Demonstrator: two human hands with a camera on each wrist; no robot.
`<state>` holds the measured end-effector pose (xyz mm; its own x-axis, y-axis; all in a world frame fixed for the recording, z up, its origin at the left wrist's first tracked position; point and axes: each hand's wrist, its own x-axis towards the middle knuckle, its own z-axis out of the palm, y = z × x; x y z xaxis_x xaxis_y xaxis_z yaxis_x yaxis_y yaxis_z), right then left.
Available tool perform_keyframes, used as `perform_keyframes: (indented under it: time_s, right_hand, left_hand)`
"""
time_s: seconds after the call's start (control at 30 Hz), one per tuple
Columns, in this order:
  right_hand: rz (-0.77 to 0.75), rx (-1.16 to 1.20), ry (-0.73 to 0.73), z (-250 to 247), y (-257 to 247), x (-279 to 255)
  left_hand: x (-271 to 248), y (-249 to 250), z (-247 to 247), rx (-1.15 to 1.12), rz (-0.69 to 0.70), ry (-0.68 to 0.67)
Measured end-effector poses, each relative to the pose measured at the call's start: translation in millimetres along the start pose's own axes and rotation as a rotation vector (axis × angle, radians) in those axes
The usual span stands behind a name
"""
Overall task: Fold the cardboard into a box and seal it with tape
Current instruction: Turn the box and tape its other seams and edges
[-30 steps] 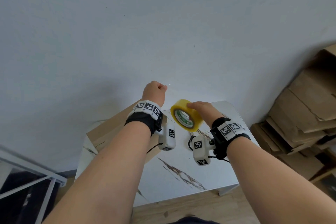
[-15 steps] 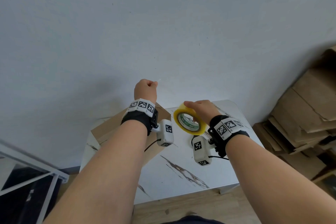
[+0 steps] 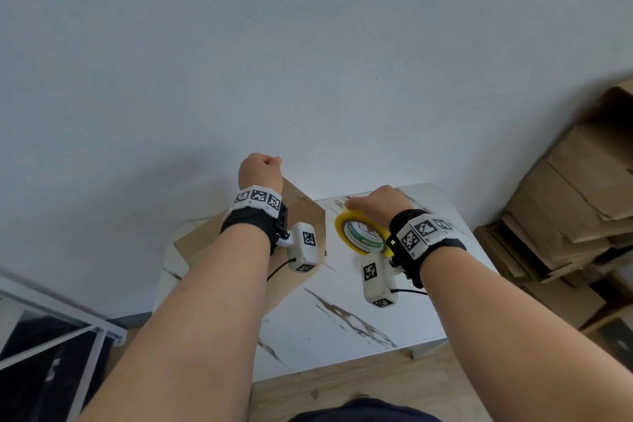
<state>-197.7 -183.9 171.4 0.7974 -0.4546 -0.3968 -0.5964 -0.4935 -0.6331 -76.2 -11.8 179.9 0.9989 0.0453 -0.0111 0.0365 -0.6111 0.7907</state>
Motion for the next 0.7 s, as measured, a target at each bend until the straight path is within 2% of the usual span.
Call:
perform_keyframes:
  time_s: [0.13, 0.37, 0.7]
  right_hand:
    - [0.007, -0.121, 0.031, 4, 0, -4]
    - [-0.003, -0.146, -0.004, 11, -13, -8]
    - [0.007, -0.189, 0.004, 23, -22, 0]
  left_hand:
    - [2, -3, 2, 0.023, -0.009, -0.031]
    - [16, -13, 0, 0.135, 0.006, -0.117]
    - [33, -25, 9, 0.146, -0.043, -0.171]
